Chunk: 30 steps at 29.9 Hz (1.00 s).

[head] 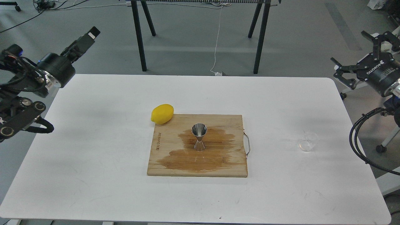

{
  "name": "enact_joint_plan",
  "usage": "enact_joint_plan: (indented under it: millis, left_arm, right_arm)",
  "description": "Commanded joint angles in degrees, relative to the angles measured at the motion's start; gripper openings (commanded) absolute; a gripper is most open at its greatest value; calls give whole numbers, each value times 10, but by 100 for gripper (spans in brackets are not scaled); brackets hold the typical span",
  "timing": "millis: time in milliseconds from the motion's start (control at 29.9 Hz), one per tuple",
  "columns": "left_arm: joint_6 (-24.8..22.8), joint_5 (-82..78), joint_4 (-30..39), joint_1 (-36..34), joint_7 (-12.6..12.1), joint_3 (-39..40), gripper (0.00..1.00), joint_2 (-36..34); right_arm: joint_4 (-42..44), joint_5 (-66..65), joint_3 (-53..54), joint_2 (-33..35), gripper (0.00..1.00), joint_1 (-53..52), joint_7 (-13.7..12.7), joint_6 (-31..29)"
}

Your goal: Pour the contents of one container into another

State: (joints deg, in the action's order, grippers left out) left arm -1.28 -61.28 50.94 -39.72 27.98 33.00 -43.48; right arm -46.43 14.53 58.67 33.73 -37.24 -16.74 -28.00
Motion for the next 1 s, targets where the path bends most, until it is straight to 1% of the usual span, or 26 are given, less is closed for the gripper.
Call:
enact_joint_plan:
  millis: [0,33,100,268,368,435,502,669,837,904,971]
  left_arm:
    - [-249,79,-1,-1,0,10,96,-34]
    - [-267,101,-1,4,0,9,96,-40]
    - [-267,152,-2,11,0,8,96,-56]
    - [-267,305,-13,13,0,7,98,-67]
    - [-267,346,-15,12,0,6,98,-70]
    - [-267,349,-15,13,0,5,98,-72]
    - [-267,350,-15,16,0,4,98,-70]
    - [-267,349,-15,39,0,3,99,-64]
    - [-267,349,-15,50,0,1,99,-59]
    - [-267,349,-15,50,0,1,99,-52]
    - [-267,348,-15,52,0,1,99,-49]
  right_arm:
    - [-19,2,-36,-16,99,-24,-1,0]
    - [-22,2,-37,-23,99,-27,-1,0]
    - [-28,32,-29,-37,99,-37,-1,0]
    - [-54,217,-1,-30,98,-29,0,0]
    - [-91,285,36,-11,98,27,2,0]
    - [-141,315,80,-4,98,86,4,0]
    - [-196,328,141,12,98,158,6,63]
    - [-291,332,259,42,97,306,17,222]
    - [-373,332,336,48,96,424,38,366]
    - [-409,332,353,47,96,465,47,413]
    - [-433,331,353,47,97,494,57,449]
